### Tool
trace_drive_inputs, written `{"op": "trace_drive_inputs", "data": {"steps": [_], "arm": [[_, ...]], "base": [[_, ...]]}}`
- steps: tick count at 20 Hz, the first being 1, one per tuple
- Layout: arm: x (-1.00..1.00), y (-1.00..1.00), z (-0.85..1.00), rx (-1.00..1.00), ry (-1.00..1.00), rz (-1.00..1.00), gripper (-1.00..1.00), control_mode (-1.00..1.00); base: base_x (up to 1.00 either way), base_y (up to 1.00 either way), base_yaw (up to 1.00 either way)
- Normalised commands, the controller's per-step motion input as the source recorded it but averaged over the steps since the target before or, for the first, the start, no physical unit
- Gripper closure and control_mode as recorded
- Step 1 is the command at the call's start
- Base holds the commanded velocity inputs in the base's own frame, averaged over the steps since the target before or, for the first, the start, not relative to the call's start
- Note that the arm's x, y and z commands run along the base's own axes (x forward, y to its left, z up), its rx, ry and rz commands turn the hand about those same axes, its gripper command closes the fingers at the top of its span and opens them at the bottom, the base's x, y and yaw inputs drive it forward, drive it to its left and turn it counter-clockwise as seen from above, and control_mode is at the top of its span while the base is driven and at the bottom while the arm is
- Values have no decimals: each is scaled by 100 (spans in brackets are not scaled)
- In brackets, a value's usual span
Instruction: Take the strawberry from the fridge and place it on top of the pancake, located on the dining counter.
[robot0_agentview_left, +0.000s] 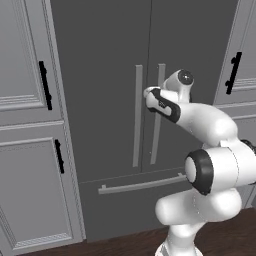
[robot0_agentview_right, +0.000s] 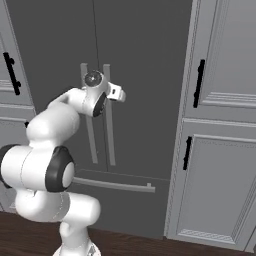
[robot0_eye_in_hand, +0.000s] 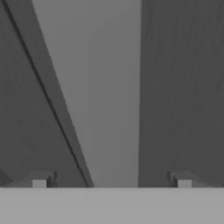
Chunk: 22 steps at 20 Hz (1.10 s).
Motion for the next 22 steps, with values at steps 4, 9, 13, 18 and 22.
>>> {"op": "trace_drive_inputs", "data": {"steps": [4, 9, 13, 18, 22], "arm": [[33, 0, 0, 0, 0, 1, -100, -100], [34, 0, -14, 0, -1, 0, -100, -100], [44, 7, -19, 0, 0, 0, 100, -100], [51, 8, -11, 0, 1, 0, 100, -100], [15, -6, -11, -1, 8, 0, 100, -100]], "base": [[0, 0, 0], [0, 0, 0], [0, 0, 0], [0, 0, 0], [0, 0, 0]]}}
